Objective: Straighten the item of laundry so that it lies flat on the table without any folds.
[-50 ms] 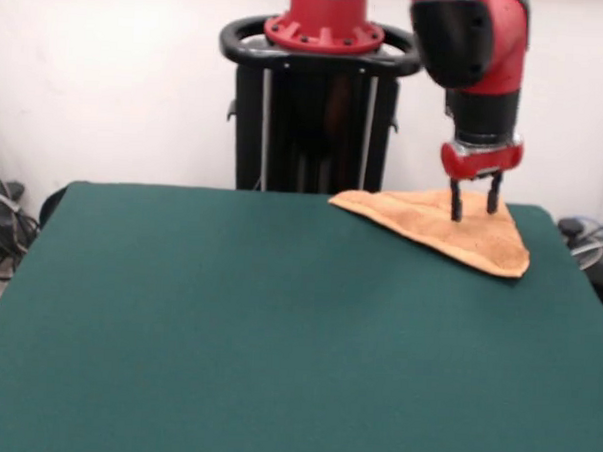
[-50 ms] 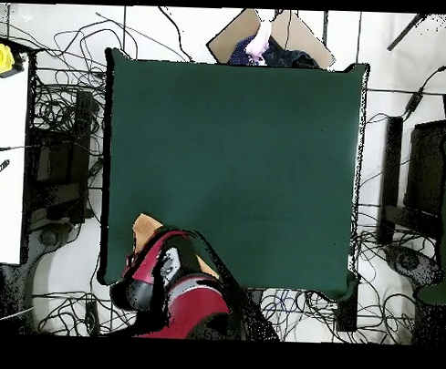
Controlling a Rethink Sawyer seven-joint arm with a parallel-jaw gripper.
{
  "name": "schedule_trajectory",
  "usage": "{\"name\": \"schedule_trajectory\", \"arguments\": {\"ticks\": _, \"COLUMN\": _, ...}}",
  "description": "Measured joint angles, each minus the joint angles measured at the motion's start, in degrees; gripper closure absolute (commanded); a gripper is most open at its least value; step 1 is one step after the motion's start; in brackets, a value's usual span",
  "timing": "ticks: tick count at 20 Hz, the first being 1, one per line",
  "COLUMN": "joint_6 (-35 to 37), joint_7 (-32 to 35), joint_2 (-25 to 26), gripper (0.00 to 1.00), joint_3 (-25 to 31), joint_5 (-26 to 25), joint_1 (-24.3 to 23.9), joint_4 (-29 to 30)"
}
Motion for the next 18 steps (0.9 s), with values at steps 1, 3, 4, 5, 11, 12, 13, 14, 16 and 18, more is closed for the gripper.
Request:
{"name": "schedule_trajectory", "arguments": {"ticks": 1, "joint_6": -0.4, "joint_7": 0.0, "joint_2": 0.5, "gripper": 0.00, "joint_3": -0.3, "joint_5": -0.3, "joint_1": 1.1, "joint_4": -0.5}}
{"name": "schedule_trajectory", "arguments": {"ticks": 3, "joint_6": -1.4, "joint_7": 0.0, "joint_2": 1.3, "gripper": 0.00, "joint_3": -1.0, "joint_5": -0.3, "joint_1": 2.8, "joint_4": -1.3}}
{"name": "schedule_trajectory", "arguments": {"ticks": 4, "joint_6": -3.0, "joint_7": 0.0, "joint_2": 2.5, "gripper": 0.00, "joint_3": -2.6, "joint_5": -0.3, "joint_1": 5.5, "joint_4": -2.6}}
{"name": "schedule_trajectory", "arguments": {"ticks": 5, "joint_6": -3.6, "joint_7": 0.0, "joint_2": 2.9, "gripper": 0.00, "joint_3": -3.2, "joint_5": -0.3, "joint_1": 6.3, "joint_4": -3.0}}
{"name": "schedule_trajectory", "arguments": {"ticks": 11, "joint_6": -9.1, "joint_7": 0.0, "joint_2": 6.8, "gripper": 0.00, "joint_3": -8.9, "joint_5": 0.5, "joint_1": 12.9, "joint_4": -6.3}}
{"name": "schedule_trajectory", "arguments": {"ticks": 12, "joint_6": -10.2, "joint_7": 0.0, "joint_2": 7.5, "gripper": 0.00, "joint_3": -10.2, "joint_5": 1.0, "joint_1": 13.9, "joint_4": -6.8}}
{"name": "schedule_trajectory", "arguments": {"ticks": 13, "joint_6": -10.9, "joint_7": 0.0, "joint_2": 7.8, "gripper": 0.00, "joint_3": -11.0, "joint_5": 1.4, "joint_1": 14.5, "joint_4": -7.0}}
{"name": "schedule_trajectory", "arguments": {"ticks": 14, "joint_6": -11.5, "joint_7": 0.0, "joint_2": 8.0, "gripper": 0.00, "joint_3": -11.8, "joint_5": 1.9, "joint_1": 15.0, "joint_4": -7.1}}
{"name": "schedule_trajectory", "arguments": {"ticks": 16, "joint_6": -13.3, "joint_7": 0.0, "joint_2": 8.5, "gripper": 0.00, "joint_3": -13.7, "joint_5": 3.2, "joint_1": 16.2, "joint_4": -7.4}}
{"name": "schedule_trajectory", "arguments": {"ticks": 18, "joint_6": -14.8, "joint_7": 0.0, "joint_2": 9.2, "gripper": 0.00, "joint_3": -15.5, "joint_5": 4.7, "joint_1": 17.2, "joint_4": -7.7}}
